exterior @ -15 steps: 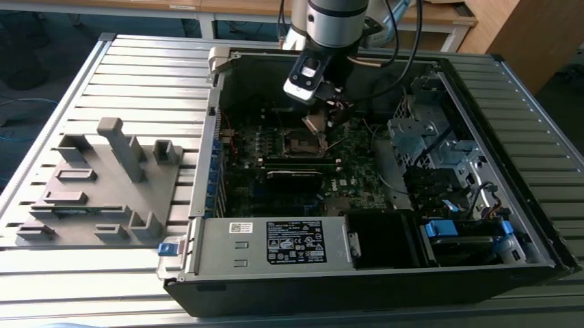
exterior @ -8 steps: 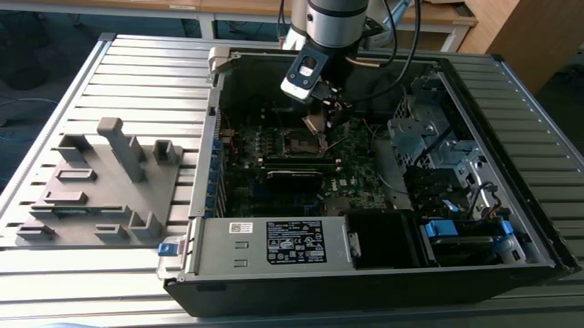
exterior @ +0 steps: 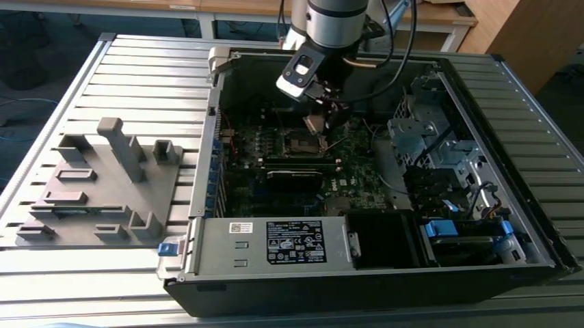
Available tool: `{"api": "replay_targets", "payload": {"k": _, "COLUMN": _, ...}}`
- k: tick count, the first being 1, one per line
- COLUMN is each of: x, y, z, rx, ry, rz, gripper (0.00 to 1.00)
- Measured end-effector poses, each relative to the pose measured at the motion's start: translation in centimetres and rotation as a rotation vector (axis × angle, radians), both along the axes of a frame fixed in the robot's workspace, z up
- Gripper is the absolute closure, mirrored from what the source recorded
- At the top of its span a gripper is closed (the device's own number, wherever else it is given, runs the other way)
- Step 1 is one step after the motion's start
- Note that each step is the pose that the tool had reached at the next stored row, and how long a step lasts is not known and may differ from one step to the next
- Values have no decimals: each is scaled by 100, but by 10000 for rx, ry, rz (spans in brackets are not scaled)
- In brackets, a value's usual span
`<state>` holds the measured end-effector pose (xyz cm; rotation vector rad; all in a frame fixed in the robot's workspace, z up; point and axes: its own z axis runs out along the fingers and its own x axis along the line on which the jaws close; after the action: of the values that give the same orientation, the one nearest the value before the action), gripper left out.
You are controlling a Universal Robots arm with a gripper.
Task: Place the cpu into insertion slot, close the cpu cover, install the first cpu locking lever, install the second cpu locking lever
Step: 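Place the cpu into insertion slot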
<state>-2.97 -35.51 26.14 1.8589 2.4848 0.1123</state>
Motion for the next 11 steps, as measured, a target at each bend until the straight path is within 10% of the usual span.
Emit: {"api": "replay_targets", "payload": {"k": 11, "x": 0, "y": 0, "z": -19, "rx": -1, "ry": 0, "rz": -2000, "gripper": 46}}
